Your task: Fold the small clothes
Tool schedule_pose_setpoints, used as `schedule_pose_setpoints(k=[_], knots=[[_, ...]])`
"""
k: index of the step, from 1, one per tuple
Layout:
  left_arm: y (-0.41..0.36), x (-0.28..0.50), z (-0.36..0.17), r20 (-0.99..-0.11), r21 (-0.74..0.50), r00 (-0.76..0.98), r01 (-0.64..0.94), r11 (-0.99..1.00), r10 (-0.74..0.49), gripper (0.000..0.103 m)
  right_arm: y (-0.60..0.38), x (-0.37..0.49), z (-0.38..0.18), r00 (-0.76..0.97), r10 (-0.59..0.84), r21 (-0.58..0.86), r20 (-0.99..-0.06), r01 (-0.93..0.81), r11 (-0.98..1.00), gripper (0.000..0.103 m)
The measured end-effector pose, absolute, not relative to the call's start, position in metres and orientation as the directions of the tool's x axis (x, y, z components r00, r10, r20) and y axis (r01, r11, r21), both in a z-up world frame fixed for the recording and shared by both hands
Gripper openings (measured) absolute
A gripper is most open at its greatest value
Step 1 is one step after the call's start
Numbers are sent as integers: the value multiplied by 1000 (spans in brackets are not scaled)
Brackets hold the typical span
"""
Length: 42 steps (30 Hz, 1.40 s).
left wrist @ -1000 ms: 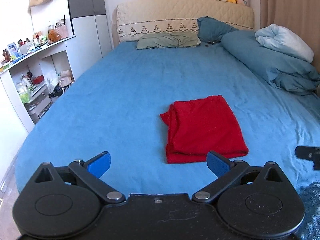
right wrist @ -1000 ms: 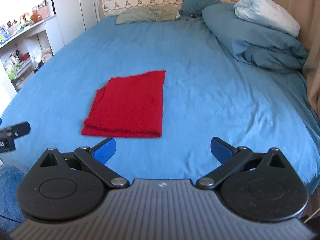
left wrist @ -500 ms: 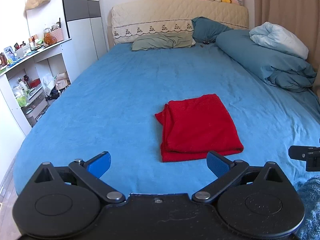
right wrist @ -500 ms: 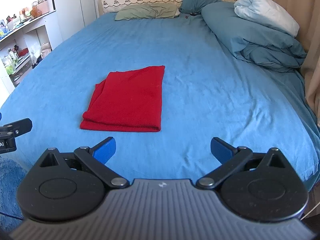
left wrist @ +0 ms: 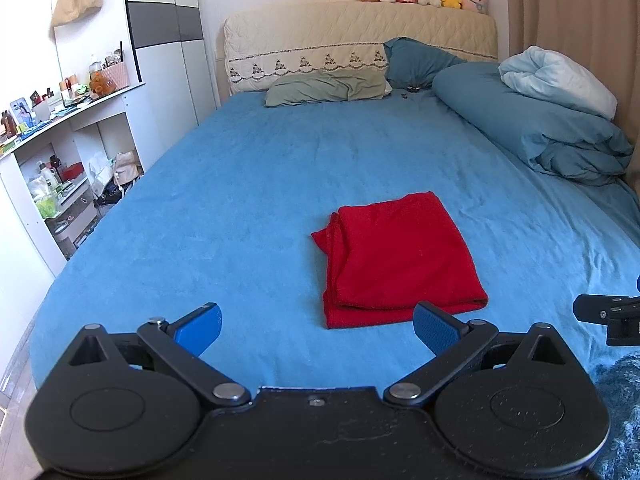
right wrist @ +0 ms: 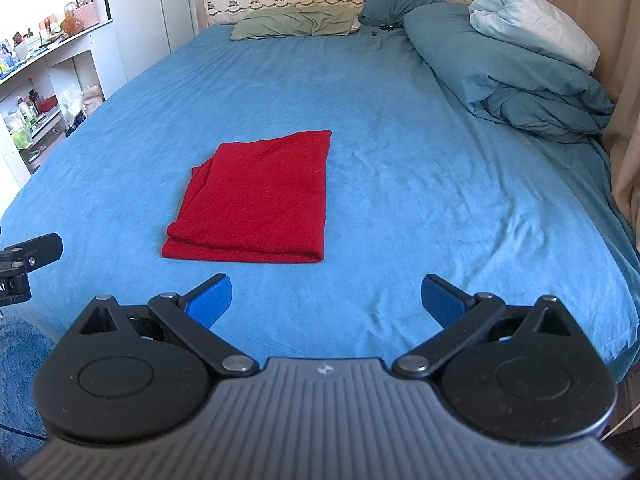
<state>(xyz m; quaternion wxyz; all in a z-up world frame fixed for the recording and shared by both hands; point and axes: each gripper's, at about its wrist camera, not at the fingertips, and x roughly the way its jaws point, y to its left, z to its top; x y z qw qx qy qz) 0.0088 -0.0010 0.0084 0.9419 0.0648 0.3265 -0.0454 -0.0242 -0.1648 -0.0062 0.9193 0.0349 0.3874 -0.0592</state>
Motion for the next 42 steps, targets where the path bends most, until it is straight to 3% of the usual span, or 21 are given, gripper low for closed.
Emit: schedule_pose_setpoints(k=[42], knots=[[10, 9, 12, -625, 85, 779, 134, 987, -52, 103, -160, -26, -5, 697, -84, 17, -712, 137, 990, 103]])
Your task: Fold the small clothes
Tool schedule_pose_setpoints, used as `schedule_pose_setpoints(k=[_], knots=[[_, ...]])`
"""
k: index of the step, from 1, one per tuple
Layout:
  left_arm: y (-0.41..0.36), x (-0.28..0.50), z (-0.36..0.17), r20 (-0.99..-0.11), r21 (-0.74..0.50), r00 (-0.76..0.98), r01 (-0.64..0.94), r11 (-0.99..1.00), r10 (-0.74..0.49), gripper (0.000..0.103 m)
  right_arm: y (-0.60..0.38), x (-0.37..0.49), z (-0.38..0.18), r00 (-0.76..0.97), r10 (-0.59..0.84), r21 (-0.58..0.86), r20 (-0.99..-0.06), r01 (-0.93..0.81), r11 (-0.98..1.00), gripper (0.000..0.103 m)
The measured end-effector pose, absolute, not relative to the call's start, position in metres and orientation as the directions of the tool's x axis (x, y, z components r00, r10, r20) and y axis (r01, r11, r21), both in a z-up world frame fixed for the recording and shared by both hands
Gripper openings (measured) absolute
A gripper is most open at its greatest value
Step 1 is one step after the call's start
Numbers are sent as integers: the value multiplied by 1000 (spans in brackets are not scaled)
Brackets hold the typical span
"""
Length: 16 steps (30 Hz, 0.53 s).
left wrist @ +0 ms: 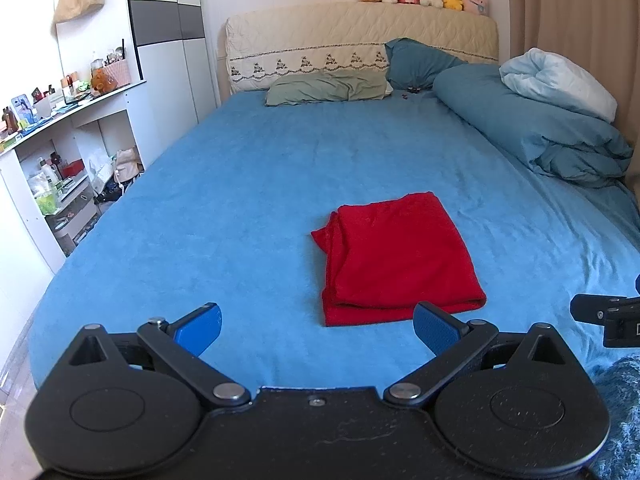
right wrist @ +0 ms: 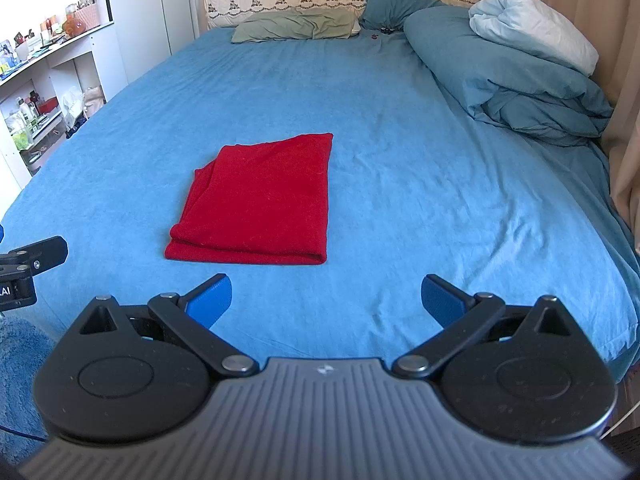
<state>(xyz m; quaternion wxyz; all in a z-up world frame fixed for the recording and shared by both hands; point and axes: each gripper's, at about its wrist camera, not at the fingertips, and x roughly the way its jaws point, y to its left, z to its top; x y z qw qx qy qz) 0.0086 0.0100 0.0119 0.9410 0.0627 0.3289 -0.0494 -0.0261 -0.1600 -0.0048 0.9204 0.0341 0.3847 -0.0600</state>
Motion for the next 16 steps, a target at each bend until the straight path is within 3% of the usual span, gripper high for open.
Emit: schedule_pose_setpoints(k=[16], knots=[[12, 16, 5, -639, 71, 768, 125, 990, -51, 103, -158, -21, -4, 689, -83, 18, -720, 139, 990, 103]])
